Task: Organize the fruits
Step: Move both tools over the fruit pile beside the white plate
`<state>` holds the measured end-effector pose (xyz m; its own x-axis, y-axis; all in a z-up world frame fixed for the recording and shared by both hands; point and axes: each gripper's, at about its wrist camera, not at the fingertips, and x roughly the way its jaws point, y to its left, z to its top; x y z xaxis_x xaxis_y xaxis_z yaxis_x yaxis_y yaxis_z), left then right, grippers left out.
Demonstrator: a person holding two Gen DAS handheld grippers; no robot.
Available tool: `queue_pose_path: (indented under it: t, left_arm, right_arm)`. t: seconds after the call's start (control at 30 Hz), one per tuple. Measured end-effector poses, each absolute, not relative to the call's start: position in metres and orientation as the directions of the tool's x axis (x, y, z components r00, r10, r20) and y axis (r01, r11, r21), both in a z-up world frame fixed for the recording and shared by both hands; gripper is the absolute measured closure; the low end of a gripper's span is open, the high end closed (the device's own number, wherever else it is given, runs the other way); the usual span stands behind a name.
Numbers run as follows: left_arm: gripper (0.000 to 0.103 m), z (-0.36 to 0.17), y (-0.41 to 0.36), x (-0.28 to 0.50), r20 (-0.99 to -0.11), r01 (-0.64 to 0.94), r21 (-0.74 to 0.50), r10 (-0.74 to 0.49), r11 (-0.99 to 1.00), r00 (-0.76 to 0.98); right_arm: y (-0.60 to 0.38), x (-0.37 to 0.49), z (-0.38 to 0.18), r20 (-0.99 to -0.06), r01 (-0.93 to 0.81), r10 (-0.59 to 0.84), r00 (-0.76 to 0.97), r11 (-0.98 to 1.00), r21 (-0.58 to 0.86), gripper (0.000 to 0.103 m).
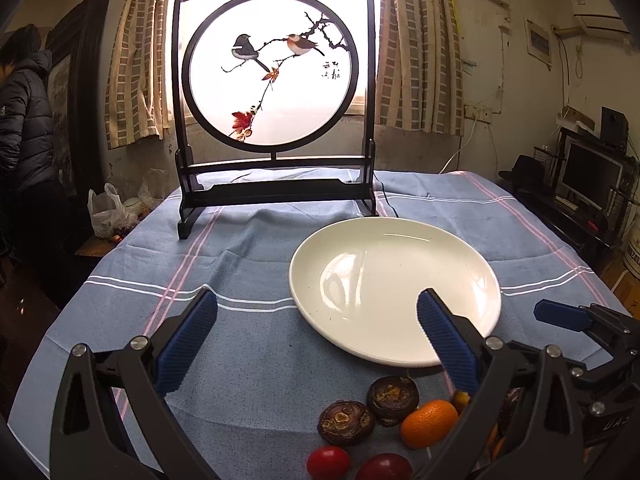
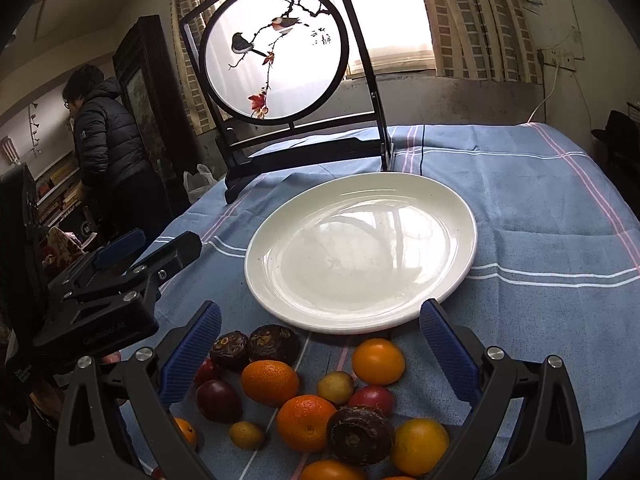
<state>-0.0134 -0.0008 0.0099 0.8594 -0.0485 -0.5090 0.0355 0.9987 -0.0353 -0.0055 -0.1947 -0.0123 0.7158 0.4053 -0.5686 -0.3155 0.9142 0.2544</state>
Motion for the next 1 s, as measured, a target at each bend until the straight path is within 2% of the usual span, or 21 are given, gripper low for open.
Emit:
queue_pose_path:
  t: [0.43,0.53,0.67,0.77,0.83,1.0]
  left_arm:
    - [0.005,0.009,0.001,-0.01,-0.511,0.024,-0.034,-0.038,0.999,0.859]
    - [0.005,0.016,0.006,-0.013,-0.484,-0.013,0.0,0.012,1.0,0.875]
    - [0.005,0.023,0.014,-0.021,-0.488,-0.064,0.001,0.056,0.998,0.871]
    - [0.005,0.022,0.009,-0.035,-0.493,-0.055,0.055,0.075,0.997,0.867]
    - [0.005,0.022,0.003,-0.045,-0.503,-0.038,0.081,0.074,0.996,0.861]
    - [0.005,0.026,-0.003,-0.065,-0.522,0.009,0.055,0.021,0.998,0.853]
  right_arm:
    - [-0.206,-0.01,-0.001,-0.54,-0.264,0.355,0.763,0.934,0.241,0.003]
    - [-0.206,-0.016,0.008,-0.522,-0.267,0.347,0.779,0.937,0.224,0.003]
    - [-0.208,-0.035,0.024,-0.488,-0.27,0.325,0.81,0.946,0.181,0.003]
    - [-0.212,-0.051,0.026,-0.495,-0.287,0.328,0.805,0.944,0.16,0.003]
    - [-0.214,-0.061,0.024,-0.512,-0.291,0.313,0.8,0.948,0.125,0.003]
    - [-0.225,-0.089,0.021,-0.52,-0.287,0.294,0.802,0.953,0.097,0.003]
